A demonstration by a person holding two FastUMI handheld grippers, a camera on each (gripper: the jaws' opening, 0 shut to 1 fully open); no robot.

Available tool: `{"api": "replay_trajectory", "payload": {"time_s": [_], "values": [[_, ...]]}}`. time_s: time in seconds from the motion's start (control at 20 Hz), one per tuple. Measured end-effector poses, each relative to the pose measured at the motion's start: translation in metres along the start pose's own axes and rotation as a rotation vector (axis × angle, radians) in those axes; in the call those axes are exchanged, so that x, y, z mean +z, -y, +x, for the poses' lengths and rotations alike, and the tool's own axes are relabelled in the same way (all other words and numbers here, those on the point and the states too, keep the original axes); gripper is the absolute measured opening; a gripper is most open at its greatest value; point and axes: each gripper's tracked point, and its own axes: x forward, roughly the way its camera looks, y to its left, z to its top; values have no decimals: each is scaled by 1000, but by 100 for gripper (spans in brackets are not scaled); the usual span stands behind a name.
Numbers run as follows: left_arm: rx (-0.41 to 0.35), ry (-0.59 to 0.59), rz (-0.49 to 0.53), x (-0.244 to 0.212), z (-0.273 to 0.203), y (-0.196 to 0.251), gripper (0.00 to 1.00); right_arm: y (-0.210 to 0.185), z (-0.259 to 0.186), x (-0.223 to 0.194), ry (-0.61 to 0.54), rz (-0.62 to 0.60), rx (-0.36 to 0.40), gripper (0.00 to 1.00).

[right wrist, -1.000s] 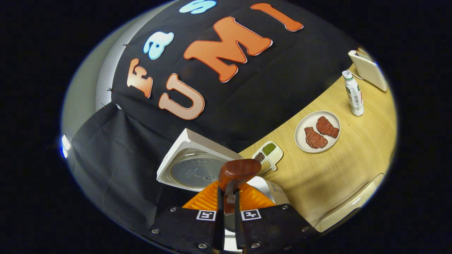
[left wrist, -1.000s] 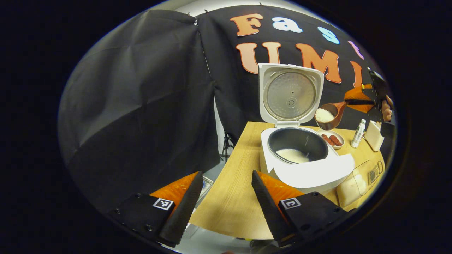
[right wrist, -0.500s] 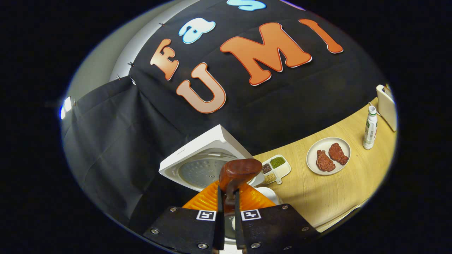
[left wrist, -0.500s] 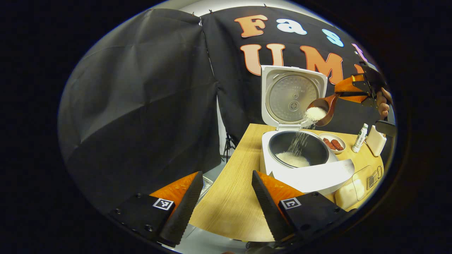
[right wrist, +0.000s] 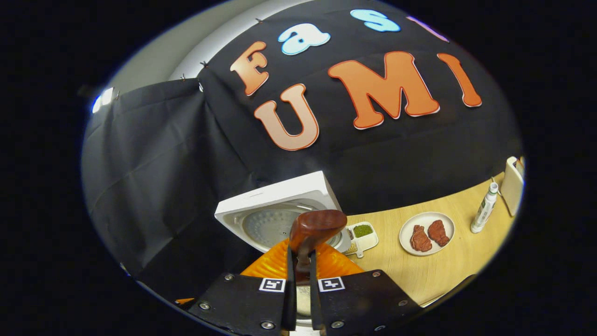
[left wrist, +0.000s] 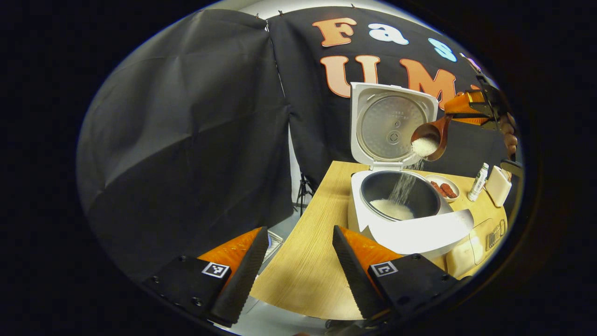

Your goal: Close the left gripper, press the button to open the rice cooker; take a wooden spoon from the chopstick holder with the right hand, scoop a spoonful of rice and pour it into the rice cooker, then put the wooden spoon back into the chopstick holder.

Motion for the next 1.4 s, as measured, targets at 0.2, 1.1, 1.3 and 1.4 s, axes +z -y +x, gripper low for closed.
{"api": "replay_trajectory", "payload": {"time_s": [0.2, 1.1, 1.3, 1.4], "values": [[-10, -12, -2, -3, 2, -1, 94, -5, -3, 6, 28, -83, -15, 11], [62, -8, -24, -5, 5, -16, 94, -62, -7, 12, 132, -566, 68, 11], [78, -8, -42, -6, 1, -12, 94, -71, -12, 14, 163, -654, 99, 11], [89, -7, -39, -5, -3, -9, 92, -71, -13, 13, 165, -671, 107, 11]]}}
